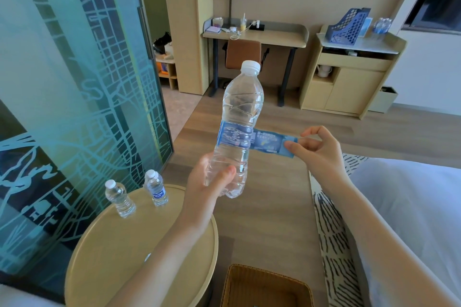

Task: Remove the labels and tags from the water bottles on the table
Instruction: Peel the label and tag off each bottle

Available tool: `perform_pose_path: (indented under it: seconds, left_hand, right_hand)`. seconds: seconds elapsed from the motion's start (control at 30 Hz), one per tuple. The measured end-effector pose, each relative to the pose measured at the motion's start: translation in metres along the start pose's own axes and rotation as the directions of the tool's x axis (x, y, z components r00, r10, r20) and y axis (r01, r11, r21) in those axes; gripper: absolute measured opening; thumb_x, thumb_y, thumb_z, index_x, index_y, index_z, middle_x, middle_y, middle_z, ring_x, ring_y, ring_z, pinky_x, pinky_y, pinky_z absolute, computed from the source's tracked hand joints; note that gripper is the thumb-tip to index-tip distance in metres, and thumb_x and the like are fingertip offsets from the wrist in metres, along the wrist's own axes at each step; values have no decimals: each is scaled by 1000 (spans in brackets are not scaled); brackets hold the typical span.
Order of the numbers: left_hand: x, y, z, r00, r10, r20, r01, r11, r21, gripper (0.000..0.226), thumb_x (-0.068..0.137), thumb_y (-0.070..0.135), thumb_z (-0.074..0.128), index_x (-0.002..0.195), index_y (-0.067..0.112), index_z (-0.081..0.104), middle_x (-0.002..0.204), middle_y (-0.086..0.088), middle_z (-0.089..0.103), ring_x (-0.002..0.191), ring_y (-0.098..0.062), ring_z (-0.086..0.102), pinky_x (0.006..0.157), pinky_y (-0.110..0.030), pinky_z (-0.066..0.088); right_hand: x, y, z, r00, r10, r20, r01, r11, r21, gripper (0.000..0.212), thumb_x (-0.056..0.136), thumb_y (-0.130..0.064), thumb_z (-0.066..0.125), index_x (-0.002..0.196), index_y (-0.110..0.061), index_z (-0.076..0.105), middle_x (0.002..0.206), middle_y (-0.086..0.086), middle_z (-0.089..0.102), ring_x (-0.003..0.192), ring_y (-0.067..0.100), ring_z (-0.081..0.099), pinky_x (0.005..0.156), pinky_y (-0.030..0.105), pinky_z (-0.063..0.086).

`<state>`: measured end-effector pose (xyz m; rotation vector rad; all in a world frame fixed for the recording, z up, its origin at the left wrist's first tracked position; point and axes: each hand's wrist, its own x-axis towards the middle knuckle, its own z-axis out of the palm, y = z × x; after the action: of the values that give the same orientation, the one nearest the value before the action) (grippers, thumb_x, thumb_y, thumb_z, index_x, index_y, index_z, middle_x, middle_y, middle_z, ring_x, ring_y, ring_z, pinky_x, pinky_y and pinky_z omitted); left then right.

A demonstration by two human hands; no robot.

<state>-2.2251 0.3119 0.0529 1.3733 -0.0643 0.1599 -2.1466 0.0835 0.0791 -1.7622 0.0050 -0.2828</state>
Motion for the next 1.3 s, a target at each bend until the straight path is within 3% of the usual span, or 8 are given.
perform_pose_path:
  seconds: [0.17, 0.33, 0.5, 0.77, 0.83, 0.93, 1.13, 1.3]
  left_hand:
    - [-1, 8, -1, 995, -32, 92, 45, 990, -135, 42, 74, 37, 71, 113, 22, 71, 99, -10, 75, 94, -25, 72, 76, -33, 58]
    - [-4, 12, 2, 988, -35, 149, 58, 987, -150, 40, 77, 35, 71, 115, 26, 71, 112, -12, 73, 105, -28, 71, 82, -31, 57]
    - [-4, 11, 1, 990, -42, 133, 62, 987, -151, 44, 75, 34, 71, 117, 23, 70, 115, -17, 72, 107, -30, 70, 83, -33, 58]
    - [-6, 11, -1, 991, -63, 120, 76, 991, -107, 30, 83, 21, 61, 102, 38, 76, 99, 0, 76, 92, -11, 73, 74, -26, 58]
    - [-6, 11, -2, 990, -65, 123, 76, 993, -89, 30, 83, 23, 61, 99, 43, 76, 98, 4, 77, 91, -8, 73, 73, -24, 58]
    - [-5, 10, -3, 992, -65, 105, 73, 994, -76, 26, 82, 25, 65, 101, 39, 75, 101, 0, 76, 94, -11, 73, 74, -25, 57]
    - [-3, 5, -6, 994, -71, 79, 77, 994, -77, 26, 79, 29, 69, 104, 30, 74, 101, -8, 75, 94, -19, 72, 77, -29, 58]
    - [-2, 0, -7, 997, -63, 44, 65, 997, -42, 36, 75, 38, 70, 108, 25, 71, 103, -13, 74, 96, -29, 72, 78, -35, 58]
  right_hand:
    - [7, 11, 1, 1000, 0, 7, 0, 1000, -21, 29, 80, -17, 85, 91, -17, 57, 70, -2, 74, 67, 7, 71, 57, 15, 52]
    - [7, 21, 7, 999, -46, -8, 46, 998, -48, 26, 82, -12, 83, 89, -15, 59, 66, -7, 68, 58, 0, 62, 54, 13, 48]
    - [3, 27, 10, 995, -100, -20, 97, 991, -94, 27, 84, -15, 81, 94, -19, 56, 86, 4, 69, 70, 12, 60, 62, 24, 52]
    - [-4, 24, 14, 971, -237, 15, 236, 955, -181, 13, 88, -7, 76, 87, -15, 66, 95, 4, 56, 77, 16, 53, 72, 34, 50]
    - [-5, 21, 16, 969, -245, 38, 248, 943, -221, 16, 89, -8, 75, 86, -23, 70, 94, -3, 50, 78, 14, 51, 75, 25, 48]
    - [-5, 17, 18, 954, -290, 69, 298, 906, -302, 20, 90, -8, 73, 91, -28, 73, 98, 0, 49, 90, 13, 51, 75, 12, 43]
    - [-9, 13, 19, 955, -280, 94, 295, 884, -363, 16, 94, -12, 70, 104, -22, 77, 103, 6, 52, 106, 24, 52, 86, 35, 51]
    - [-15, -2, 23, 973, -220, 64, 229, 947, -224, 15, 97, -18, 66, 104, -26, 76, 103, -2, 60, 95, 11, 60, 82, 21, 50]
